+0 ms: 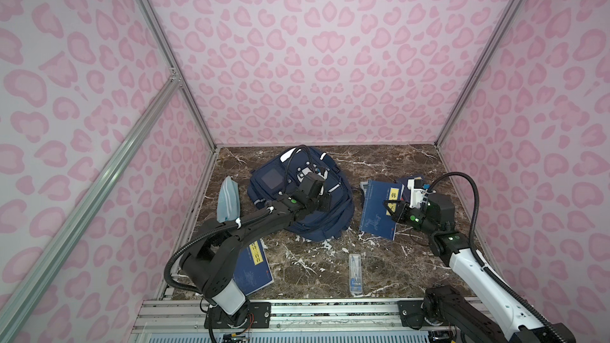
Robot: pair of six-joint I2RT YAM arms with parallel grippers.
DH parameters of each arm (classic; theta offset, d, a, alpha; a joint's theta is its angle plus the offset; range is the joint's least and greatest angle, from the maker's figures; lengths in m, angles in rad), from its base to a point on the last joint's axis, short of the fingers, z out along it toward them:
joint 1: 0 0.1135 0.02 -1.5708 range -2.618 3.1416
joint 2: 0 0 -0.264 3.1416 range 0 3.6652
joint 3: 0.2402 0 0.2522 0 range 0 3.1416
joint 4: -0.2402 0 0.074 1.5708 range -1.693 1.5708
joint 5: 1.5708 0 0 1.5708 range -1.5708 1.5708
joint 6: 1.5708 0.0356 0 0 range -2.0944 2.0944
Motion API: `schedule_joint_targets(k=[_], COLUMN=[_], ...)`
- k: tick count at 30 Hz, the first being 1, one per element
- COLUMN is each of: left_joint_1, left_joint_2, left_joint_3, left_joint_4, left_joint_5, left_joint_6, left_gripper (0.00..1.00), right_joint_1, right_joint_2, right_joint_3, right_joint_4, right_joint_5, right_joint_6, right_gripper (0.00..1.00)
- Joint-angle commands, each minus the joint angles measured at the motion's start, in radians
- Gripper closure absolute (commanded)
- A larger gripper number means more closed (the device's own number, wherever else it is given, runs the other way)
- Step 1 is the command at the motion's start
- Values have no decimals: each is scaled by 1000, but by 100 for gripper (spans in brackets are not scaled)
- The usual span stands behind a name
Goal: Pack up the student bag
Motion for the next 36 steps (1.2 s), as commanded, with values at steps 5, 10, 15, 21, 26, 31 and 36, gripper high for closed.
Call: schedule_joint_targets(k=[5, 10, 15, 21, 26, 31, 36], left_joint_1=[-19, -49, -53, -36, 32, 79, 127], left_joint_2=[130, 196, 235, 131, -6, -58, -87], left_joint_3=[41, 51, 103, 151, 175, 224, 221], left_joint_4=[-76, -84, -115, -180, -206, -226, -182], left_joint_5=[-72, -122, -182, -183, -51, 33, 152], left_joint_6=[140, 151, 150, 167, 155, 154, 161], left_gripper=[40, 27, 32, 97, 97, 97, 97], right_joint_1=[1, 0, 3, 79, 216, 293, 361], right_joint_2=[30, 55, 96, 180, 246, 365, 612], right_joint_3=[-6, -12, -10, 26, 42, 49, 159], right_joint_4=[25, 52, 89, 150, 246, 422, 612], right_joint_5=[18, 5, -22, -20, 81, 191, 279], right_joint_6=[-25, -21, 11, 198, 364, 459, 483], right_gripper=[100, 100, 100, 100, 100, 100, 100])
